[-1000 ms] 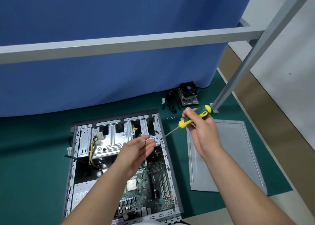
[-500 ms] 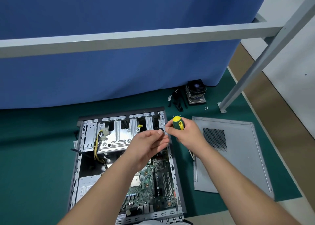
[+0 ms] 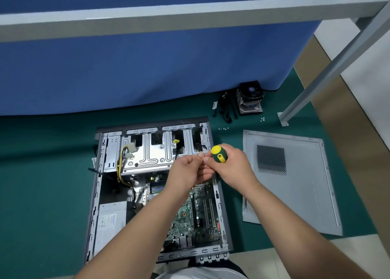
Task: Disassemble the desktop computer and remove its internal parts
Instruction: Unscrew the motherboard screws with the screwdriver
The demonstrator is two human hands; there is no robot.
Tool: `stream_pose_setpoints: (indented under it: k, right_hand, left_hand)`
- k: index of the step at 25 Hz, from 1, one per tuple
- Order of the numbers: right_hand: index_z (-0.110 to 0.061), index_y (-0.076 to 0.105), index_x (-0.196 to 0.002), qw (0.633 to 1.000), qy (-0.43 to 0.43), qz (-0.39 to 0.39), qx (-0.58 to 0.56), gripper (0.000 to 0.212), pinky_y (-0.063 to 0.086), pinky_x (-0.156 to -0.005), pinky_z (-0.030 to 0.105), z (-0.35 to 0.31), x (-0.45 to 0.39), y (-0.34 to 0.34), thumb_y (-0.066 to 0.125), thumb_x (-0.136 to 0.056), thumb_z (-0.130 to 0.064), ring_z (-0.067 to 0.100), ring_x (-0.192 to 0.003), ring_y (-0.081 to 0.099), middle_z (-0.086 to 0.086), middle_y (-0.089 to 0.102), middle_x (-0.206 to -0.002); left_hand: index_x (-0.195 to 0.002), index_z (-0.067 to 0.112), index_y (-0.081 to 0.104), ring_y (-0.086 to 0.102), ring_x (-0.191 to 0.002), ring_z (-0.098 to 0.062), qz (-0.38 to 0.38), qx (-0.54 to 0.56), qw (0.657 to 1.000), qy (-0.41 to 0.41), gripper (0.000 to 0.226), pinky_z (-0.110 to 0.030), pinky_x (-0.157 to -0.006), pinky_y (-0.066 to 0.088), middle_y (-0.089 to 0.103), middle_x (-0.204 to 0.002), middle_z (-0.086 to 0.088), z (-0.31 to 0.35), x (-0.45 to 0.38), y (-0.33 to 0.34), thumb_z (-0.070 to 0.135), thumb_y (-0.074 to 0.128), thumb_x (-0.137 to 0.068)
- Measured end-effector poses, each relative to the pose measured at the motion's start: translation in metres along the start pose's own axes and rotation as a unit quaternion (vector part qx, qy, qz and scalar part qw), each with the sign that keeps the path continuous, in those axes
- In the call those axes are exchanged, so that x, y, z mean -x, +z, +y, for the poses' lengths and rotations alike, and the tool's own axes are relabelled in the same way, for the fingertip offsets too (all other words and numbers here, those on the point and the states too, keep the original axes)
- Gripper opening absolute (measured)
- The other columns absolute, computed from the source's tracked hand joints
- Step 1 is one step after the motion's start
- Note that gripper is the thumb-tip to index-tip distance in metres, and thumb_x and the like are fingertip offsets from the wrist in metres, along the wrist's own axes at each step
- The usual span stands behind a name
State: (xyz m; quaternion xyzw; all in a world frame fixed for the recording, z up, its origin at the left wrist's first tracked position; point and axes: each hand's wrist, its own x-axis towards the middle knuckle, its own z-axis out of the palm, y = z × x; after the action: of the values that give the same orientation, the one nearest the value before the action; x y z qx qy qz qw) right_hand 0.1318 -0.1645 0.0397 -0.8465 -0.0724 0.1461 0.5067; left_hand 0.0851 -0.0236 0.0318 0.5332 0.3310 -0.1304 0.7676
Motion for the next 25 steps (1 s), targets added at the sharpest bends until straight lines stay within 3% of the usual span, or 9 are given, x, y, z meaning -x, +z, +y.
stream_pose_setpoints:
  k: [4,7,10,12,13,15,16,19,25]
  right_hand:
    - [-0.018,0.071,-0.082,1.0,-0.002,0.024,0.014,0.012,0.054,-0.064,0.04,0.005,0.005,0.007,0.079,-0.086,-0.026,0.02,-0.07,0.062,0.003,0.065,-0.082]
    - [-0.021,0.07,-0.08,0.999,0.0,0.018,0.036,0.013,0.052,-0.058,0.03,0.006,-0.003,-0.004,0.077,-0.087,-0.028,0.014,-0.065,0.061,0.0,0.066,-0.074]
    - [-0.018,0.064,-0.075,0.996,0.06,0.064,0.035,0.022,0.041,-0.047,0.013,0.017,-0.029,-0.036,0.071,-0.089,-0.033,0.004,-0.05,0.06,-0.001,0.064,-0.062]
    - [-0.011,0.066,-0.08,0.989,0.11,0.081,0.052,0.019,0.042,-0.046,0.013,0.031,-0.053,-0.054,0.07,-0.088,-0.028,0.002,-0.048,0.062,0.005,0.068,-0.068]
    - [-0.007,0.068,-0.084,0.985,0.135,0.08,0.065,0.018,0.044,-0.049,0.015,0.04,-0.067,-0.059,0.069,-0.087,-0.025,0.003,-0.05,0.065,0.009,0.071,-0.074]
    - [-0.005,0.069,-0.087,0.978,0.174,0.073,0.087,0.015,0.048,-0.057,0.022,0.058,-0.093,-0.061,0.069,-0.085,-0.02,0.012,-0.061,0.071,0.013,0.073,-0.078]
    - [-0.006,0.069,-0.088,0.976,0.188,0.068,0.092,0.014,0.05,-0.062,0.025,0.067,-0.105,-0.059,0.068,-0.085,-0.019,0.019,-0.069,0.074,0.014,0.074,-0.08]
    - [-0.003,0.067,-0.092,0.966,0.228,0.049,0.109,0.016,0.057,-0.074,0.039,0.093,-0.141,-0.049,0.066,-0.086,-0.018,0.033,-0.083,0.073,0.018,0.074,-0.085]
    - [-0.016,0.063,-0.095,0.94,0.281,0.046,0.19,0.015,0.056,-0.081,0.034,0.123,-0.208,-0.029,0.058,-0.081,-0.012,0.034,-0.094,0.069,0.015,0.072,-0.1]
  left_hand:
    - [-0.089,0.007,0.074,0.073,-0.07,-0.021,-0.001,-0.057,0.998,0.032,0.031,-0.027,-0.065,0.061,0.075,-0.076,-0.015,-0.005,-0.006,0.002,0.026,0.057,-0.106]
    - [-0.09,0.011,0.072,0.073,-0.073,-0.019,-0.003,-0.167,0.981,0.096,0.031,-0.031,-0.07,0.062,0.076,-0.079,-0.004,-0.003,-0.012,-0.004,0.029,0.054,-0.107]
    - [-0.098,0.032,0.067,0.068,-0.077,-0.002,0.044,-0.349,0.907,0.231,0.016,-0.018,-0.067,0.056,0.071,-0.085,0.014,0.009,-0.022,-0.026,0.034,0.052,-0.106]
    - [-0.117,0.032,0.065,0.065,-0.096,0.0,0.087,-0.442,0.838,0.307,0.017,-0.022,-0.084,0.057,0.066,-0.105,0.021,0.02,-0.036,-0.047,0.03,0.054,-0.104]
    - [-0.128,0.029,0.063,0.06,-0.117,-0.009,0.112,-0.505,0.789,0.33,0.025,-0.033,-0.099,0.053,0.063,-0.124,0.013,0.024,-0.049,-0.06,0.029,0.054,-0.104]
    - [-0.149,0.034,0.046,0.029,-0.151,-0.026,0.132,-0.635,0.699,0.301,0.043,-0.047,-0.119,0.031,0.037,-0.162,0.0,0.029,-0.069,-0.084,0.039,0.049,-0.106]
    - [-0.157,0.042,0.03,0.008,-0.158,-0.023,0.122,-0.677,0.676,0.265,0.052,-0.047,-0.125,0.018,0.014,-0.171,0.002,0.029,-0.077,-0.094,0.05,0.04,-0.107]
    - [-0.16,0.05,-0.005,-0.022,-0.155,-0.013,0.098,-0.708,0.657,0.241,0.06,-0.045,-0.127,-0.008,-0.02,-0.169,0.014,0.016,-0.089,-0.111,0.066,0.013,-0.105]
    - [-0.163,0.043,0.006,-0.004,-0.159,-0.019,0.17,-0.724,0.599,0.297,0.059,-0.049,-0.125,-0.001,-0.004,-0.172,0.009,0.0,-0.102,-0.115,0.058,0.019,-0.107]
